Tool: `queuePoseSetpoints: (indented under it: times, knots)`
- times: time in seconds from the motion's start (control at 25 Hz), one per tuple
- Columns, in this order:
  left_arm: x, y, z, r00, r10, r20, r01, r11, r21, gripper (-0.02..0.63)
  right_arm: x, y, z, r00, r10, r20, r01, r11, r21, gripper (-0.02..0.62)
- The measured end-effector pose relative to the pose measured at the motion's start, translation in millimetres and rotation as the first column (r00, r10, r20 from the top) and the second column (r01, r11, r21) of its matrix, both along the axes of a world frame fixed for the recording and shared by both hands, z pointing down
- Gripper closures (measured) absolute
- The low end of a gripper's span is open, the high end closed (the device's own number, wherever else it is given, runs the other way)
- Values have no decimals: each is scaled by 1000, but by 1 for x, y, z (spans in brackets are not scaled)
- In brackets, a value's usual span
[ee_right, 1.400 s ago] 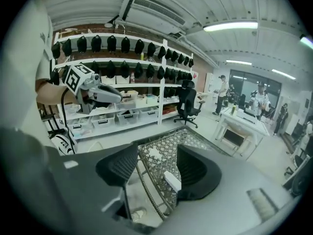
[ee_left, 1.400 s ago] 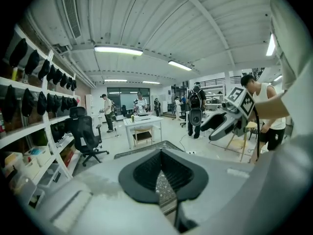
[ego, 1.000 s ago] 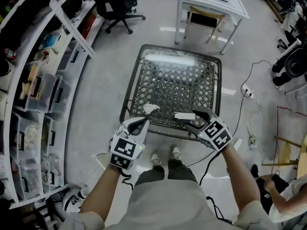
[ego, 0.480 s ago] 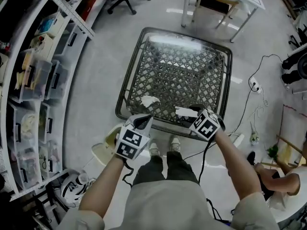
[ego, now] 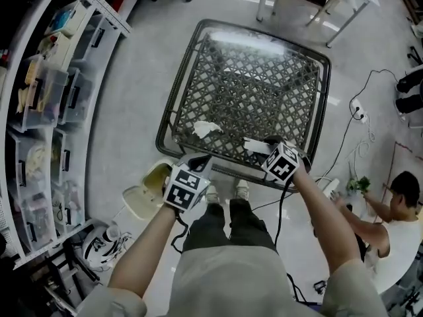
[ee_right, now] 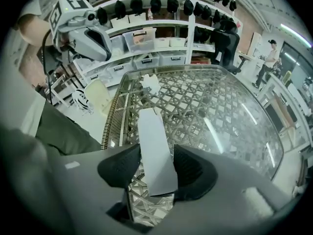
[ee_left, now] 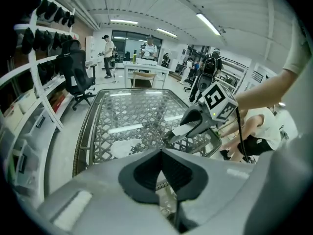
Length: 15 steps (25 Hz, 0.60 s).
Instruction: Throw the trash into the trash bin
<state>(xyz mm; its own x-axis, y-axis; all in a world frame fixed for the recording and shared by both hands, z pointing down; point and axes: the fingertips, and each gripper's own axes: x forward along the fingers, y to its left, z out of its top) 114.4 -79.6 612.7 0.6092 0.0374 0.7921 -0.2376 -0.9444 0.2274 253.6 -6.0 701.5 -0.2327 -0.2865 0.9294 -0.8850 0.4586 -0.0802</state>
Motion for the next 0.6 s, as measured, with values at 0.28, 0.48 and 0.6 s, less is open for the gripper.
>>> queuePoseSetpoints:
  times: [0.28, 0.48, 0.6]
  knots:
    - [4, 3, -3, 999, -38, -14, 38, 999, 10, 604, 4, -1, -8, 1000, -13, 1, 13, 1000, 25, 391]
    - [-6, 2, -20, 995, -86, -47, 87, 996, 29, 603, 1, -13, -44, 999, -35, 3, 35, 996, 88, 395]
    - [-23, -8, -35, 987, -142, -72, 146, 988, 58, 604, -11, -28, -77, 997, -77, 14, 74, 987, 145, 396]
